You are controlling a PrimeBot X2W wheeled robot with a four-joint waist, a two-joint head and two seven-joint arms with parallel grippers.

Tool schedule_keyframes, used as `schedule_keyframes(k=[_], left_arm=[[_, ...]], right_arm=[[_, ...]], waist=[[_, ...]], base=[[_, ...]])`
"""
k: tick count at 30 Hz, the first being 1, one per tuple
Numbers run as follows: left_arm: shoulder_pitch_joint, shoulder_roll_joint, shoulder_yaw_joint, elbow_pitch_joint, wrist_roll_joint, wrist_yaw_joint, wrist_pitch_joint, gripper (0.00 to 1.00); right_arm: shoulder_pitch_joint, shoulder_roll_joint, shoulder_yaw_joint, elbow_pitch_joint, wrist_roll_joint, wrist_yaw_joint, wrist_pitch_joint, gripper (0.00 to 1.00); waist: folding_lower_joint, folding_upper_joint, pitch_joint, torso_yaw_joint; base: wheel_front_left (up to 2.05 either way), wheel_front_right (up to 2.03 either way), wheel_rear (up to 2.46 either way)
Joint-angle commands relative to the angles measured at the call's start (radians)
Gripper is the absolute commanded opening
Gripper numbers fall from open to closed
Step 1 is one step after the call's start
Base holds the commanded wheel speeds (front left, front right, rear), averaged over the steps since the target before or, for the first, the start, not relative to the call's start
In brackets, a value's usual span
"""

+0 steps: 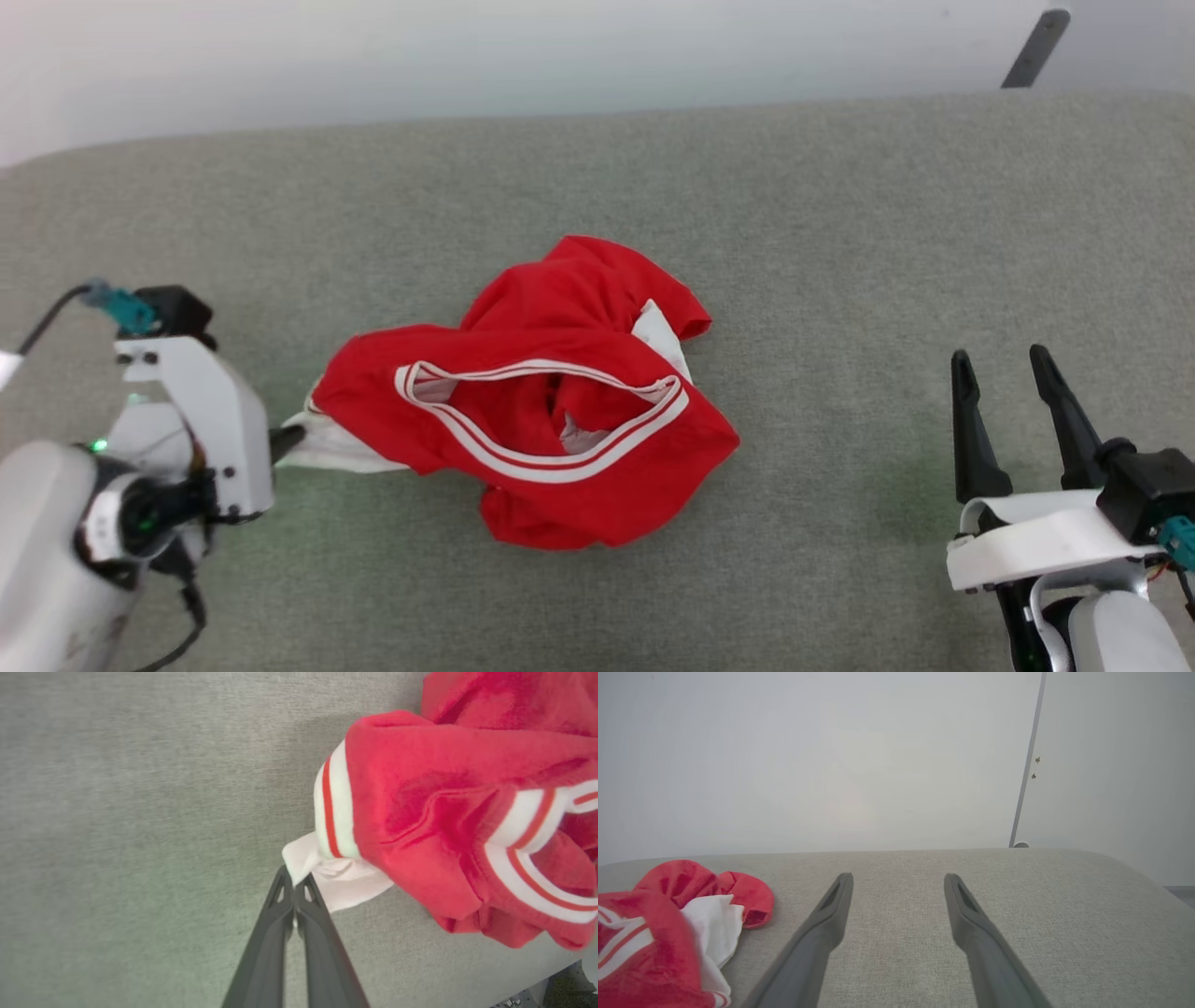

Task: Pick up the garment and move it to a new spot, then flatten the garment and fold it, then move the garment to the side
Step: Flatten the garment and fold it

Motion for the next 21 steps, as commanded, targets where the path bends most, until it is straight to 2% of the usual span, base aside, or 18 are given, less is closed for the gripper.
schedule_keyframes(k=[1,4,13,18,21], left_arm=[[0.034,0.027,0.014,-0.037,-0.005,0.022,0.007,0.00],[0.063,0.053,0.030,-0.080,-0.007,0.042,0.009,0.00],[0.213,0.200,0.101,-0.221,0.015,0.111,-0.005,0.00],[0.288,0.246,0.135,-0.248,0.018,0.131,-0.029,0.00],[0.326,0.254,0.150,-0.243,0.021,0.134,-0.060,0.00]], right_arm=[[0.014,-0.003,0.003,0.001,-0.011,0.000,-0.005,1.00],[0.018,-0.005,0.005,0.003,-0.010,0.000,-0.006,1.00],[0.041,-0.011,0.014,0.010,-0.003,0.000,-0.005,1.00],[0.051,-0.014,0.015,0.009,0.001,0.000,-0.005,1.00],[0.049,-0.014,0.018,0.008,0.005,0.000,-0.005,1.00]], waist=[[0.0000,-0.0001,-0.022,0.018],[0.0000,-0.0001,-0.032,0.025],[0.0000,-0.0001,-0.069,0.047],[0.0000,-0.0001,-0.075,0.051],[0.0000,-0.0001,-0.073,0.049]], base=[[0.00,0.00,0.00],[0.00,0.00,0.00],[0.00,0.00,0.00],[0.00,0.00,0.00],[0.00,0.00,0.00]])
